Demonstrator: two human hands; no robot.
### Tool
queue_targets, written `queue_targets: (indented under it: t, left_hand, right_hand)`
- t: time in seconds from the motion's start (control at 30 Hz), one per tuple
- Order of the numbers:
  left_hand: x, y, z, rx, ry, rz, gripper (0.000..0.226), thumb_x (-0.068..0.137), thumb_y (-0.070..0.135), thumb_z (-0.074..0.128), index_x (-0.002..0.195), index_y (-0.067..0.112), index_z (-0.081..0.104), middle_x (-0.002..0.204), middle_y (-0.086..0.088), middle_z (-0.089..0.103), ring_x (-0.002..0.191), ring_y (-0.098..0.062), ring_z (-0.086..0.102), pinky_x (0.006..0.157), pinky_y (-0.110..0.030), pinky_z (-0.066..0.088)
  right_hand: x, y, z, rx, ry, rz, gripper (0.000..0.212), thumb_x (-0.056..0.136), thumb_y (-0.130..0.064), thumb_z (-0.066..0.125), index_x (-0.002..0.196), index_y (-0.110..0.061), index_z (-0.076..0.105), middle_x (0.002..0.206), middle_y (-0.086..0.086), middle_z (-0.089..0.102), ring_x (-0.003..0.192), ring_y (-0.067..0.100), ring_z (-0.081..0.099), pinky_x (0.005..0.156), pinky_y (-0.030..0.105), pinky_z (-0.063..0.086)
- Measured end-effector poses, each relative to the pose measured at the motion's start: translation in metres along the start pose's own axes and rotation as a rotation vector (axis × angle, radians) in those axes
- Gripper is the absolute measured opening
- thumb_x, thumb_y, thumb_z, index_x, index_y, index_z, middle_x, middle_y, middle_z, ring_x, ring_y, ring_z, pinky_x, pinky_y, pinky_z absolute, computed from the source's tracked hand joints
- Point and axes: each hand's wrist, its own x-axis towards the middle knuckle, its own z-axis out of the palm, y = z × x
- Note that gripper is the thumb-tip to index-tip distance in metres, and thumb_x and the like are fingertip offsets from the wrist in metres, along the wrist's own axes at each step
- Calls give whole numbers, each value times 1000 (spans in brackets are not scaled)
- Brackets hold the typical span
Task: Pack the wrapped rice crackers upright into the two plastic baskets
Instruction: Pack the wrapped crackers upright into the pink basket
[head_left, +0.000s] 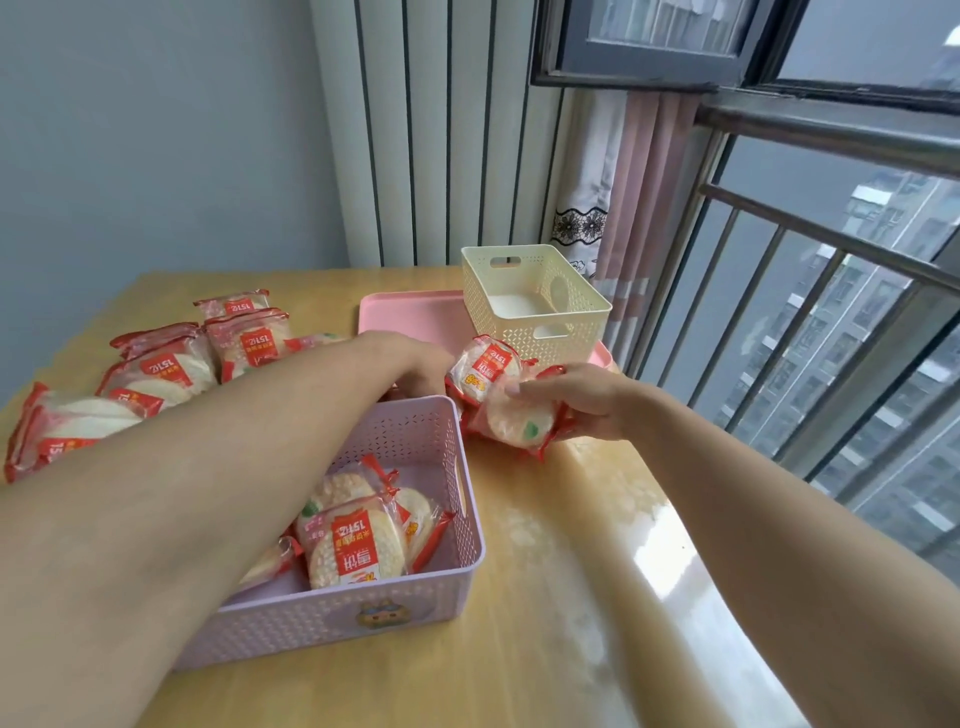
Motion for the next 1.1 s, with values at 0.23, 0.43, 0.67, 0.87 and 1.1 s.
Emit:
queue_targets:
  t: [0.23,0.43,0.67,0.87,1.1]
  left_hand:
    - [-2,1,1,-208,67,151,37,81,12,83,112,19,64,98,8,67,93,-16,60,69,-20,46]
    - [1,-4,5,-333,152,167,58,70,5,87,120,25,63,114,4,69,106,-19,64,97,-39,53]
    - [-9,-4,-3,-477,422,223,63,56,19,98,112,23,69,94,11,75,84,-11,71,69,-20,55]
    - [-52,9,-38,-597,654,201,47,52,51,96,89,29,75,87,11,76,85,-8,71,76,-32,59]
    - [-145,-8,-62,-627,670,268,29,64,33,94,87,29,77,89,12,78,87,-5,74,81,-29,60]
  right_hand:
    - [7,-15,12,-117,77,-110,77,69,-22,92,135,-29,53,115,3,71,97,25,72,76,44,63]
    - [8,-13,22,-225,118,-246,53,68,-26,93,114,-19,68,103,1,77,90,21,76,78,44,63]
    - [-31,-47,16,-350,265,-401,37,73,-26,89,103,-26,67,96,-5,73,79,9,72,56,25,60]
    - [-91,-109,8,-605,322,-529,47,76,-25,84,118,-28,65,103,-11,71,90,8,72,61,22,60]
    - [-140,-157,35,-651,244,-600,45,78,-29,81,119,-31,62,104,-10,69,90,7,69,63,23,57]
